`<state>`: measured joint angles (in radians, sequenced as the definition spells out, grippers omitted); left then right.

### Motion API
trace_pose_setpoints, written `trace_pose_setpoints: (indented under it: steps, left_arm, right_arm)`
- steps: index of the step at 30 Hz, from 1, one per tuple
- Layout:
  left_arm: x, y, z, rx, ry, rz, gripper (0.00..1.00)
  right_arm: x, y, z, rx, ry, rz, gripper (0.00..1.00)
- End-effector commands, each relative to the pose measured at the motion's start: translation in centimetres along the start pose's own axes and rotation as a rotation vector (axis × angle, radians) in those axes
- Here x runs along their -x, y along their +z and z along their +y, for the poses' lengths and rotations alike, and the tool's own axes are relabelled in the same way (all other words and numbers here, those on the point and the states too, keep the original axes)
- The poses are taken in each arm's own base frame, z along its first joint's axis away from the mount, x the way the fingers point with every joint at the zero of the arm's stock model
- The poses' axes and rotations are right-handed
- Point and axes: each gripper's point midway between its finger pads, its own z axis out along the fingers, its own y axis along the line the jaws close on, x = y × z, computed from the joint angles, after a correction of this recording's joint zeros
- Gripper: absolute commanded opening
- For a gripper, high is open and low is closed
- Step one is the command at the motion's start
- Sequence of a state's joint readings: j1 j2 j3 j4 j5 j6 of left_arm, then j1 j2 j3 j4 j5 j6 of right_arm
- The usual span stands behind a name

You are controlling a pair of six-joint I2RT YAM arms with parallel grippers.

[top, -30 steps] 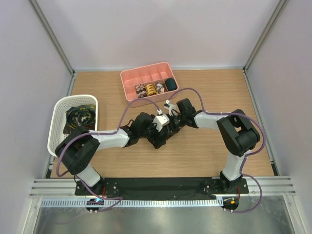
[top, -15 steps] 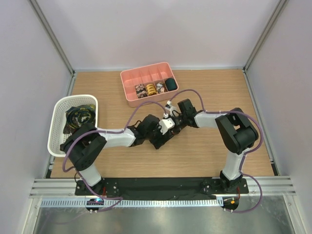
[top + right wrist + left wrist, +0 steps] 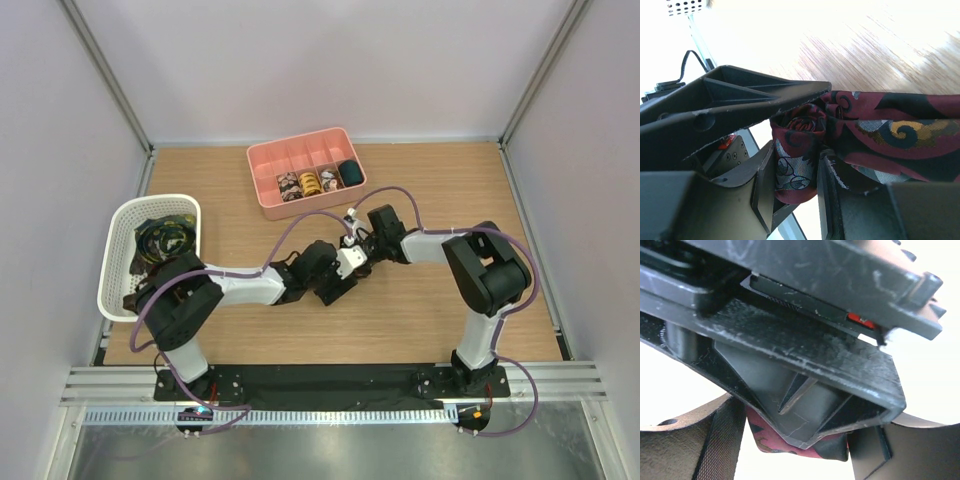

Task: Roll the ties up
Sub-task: Roll the tie

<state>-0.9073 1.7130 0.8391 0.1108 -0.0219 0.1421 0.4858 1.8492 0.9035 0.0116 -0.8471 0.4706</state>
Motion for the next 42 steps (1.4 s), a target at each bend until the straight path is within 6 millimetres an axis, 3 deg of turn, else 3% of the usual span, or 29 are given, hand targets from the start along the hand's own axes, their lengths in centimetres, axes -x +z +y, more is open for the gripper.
trace_pose_setpoints:
  steps: [1,16,31,35,42]
  left_arm:
    - [-1.9,0.3,1.4,0.074,0.044,0.073,0.72]
    - [-1.1,-0.7,0.2,0.007,0.015,0.043,0.76]
    - [-1.5,0.2,0.0,-0.006,0.002,0.095,0.69]
    - [-0.8,-0.2,0.3,0.007,-0.024,0.075,0.81]
    - [0.9,-1.7,0.4,0.010,-0.043,0.017,0.87]
  right_arm:
    - [-3.3,-0.4,-1.6,-0.099,0.116,0.079,0.01]
    - [-4.6,1.3,-6.7,-0.206,0.090,0.121,0.01]
    - [-4.4,1.5,-8.5,-0.279,0.075,0.109,0.01]
    - [-4.2,1.6,-8.7,-0.280,0.076,0.104,0.01]
    - [-4.3,1.7,-8.8,-0.286,0.078,0.105,0.01]
